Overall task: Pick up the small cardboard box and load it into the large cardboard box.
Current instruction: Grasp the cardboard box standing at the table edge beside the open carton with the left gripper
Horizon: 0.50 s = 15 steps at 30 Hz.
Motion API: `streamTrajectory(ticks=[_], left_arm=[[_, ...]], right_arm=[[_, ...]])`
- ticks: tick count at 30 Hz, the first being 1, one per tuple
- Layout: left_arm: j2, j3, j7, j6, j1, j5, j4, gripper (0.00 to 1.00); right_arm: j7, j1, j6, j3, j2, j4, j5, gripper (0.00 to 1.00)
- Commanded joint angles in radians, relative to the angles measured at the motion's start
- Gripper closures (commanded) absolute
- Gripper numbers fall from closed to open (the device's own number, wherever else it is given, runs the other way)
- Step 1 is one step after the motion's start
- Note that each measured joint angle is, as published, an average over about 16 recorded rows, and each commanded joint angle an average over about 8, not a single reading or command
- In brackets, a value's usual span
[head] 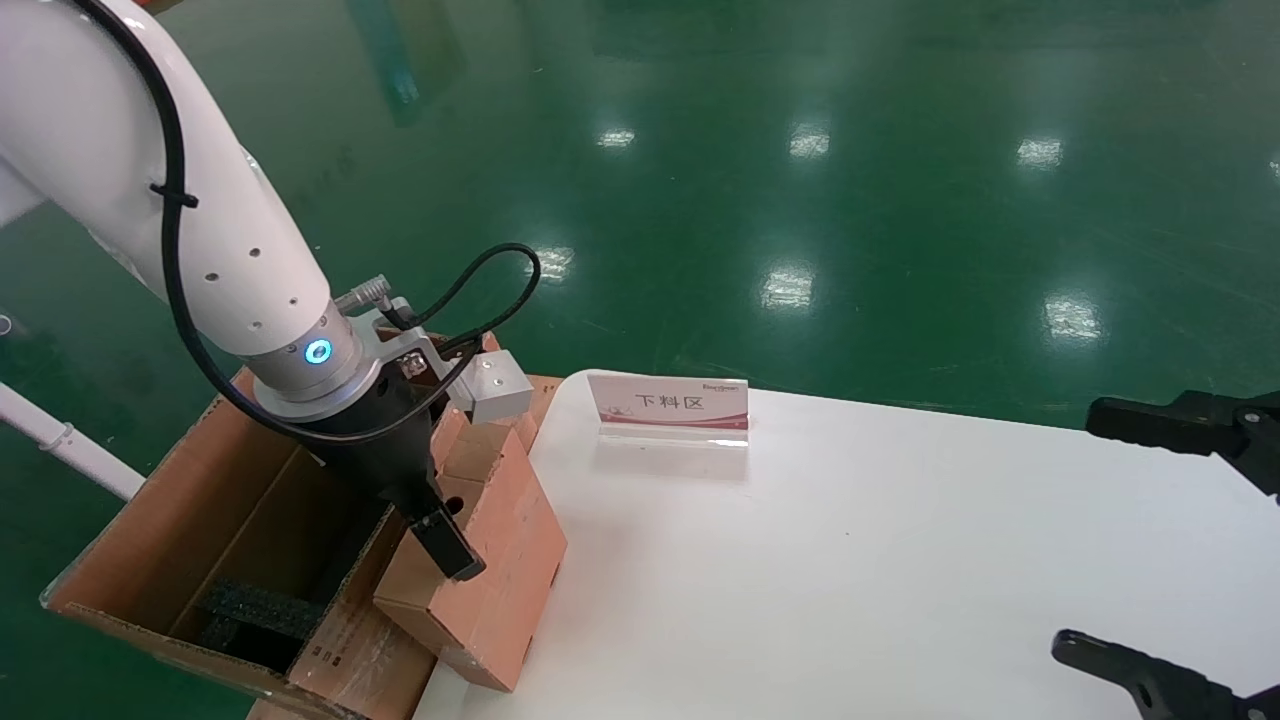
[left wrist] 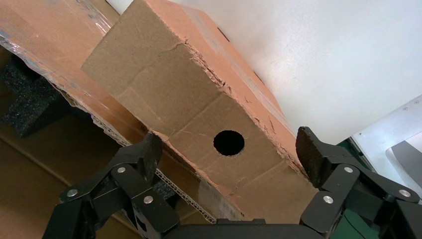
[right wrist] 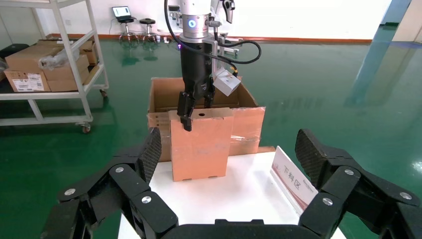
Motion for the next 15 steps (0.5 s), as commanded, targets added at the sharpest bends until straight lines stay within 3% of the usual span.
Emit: streamTrajectory(ticks=[1, 4, 5, 15], left_arm=[[0.0, 0.0, 0.0, 0.0, 0.0, 0.0, 0.0, 1.0], [0.0, 0.0, 0.0, 0.0, 0.0, 0.0, 0.0, 1.0], [0.0, -0.001, 0.0, 0.0, 0.0, 0.0, 0.0, 1.0], [0.0, -0.001, 0.001, 0.001, -0.001, 0.001, -0.001, 1.0]], right_arm=[[0.0, 0.0, 0.0, 0.0, 0.0, 0.0, 0.0, 0.57], [0.0, 0.0, 0.0, 0.0, 0.0, 0.0, 0.0, 0.95], [0.0, 0.0, 0.0, 0.0, 0.0, 0.0, 0.0, 1.0], [0.0, 0.0, 0.0, 0.0, 0.0, 0.0, 0.0, 1.0]])
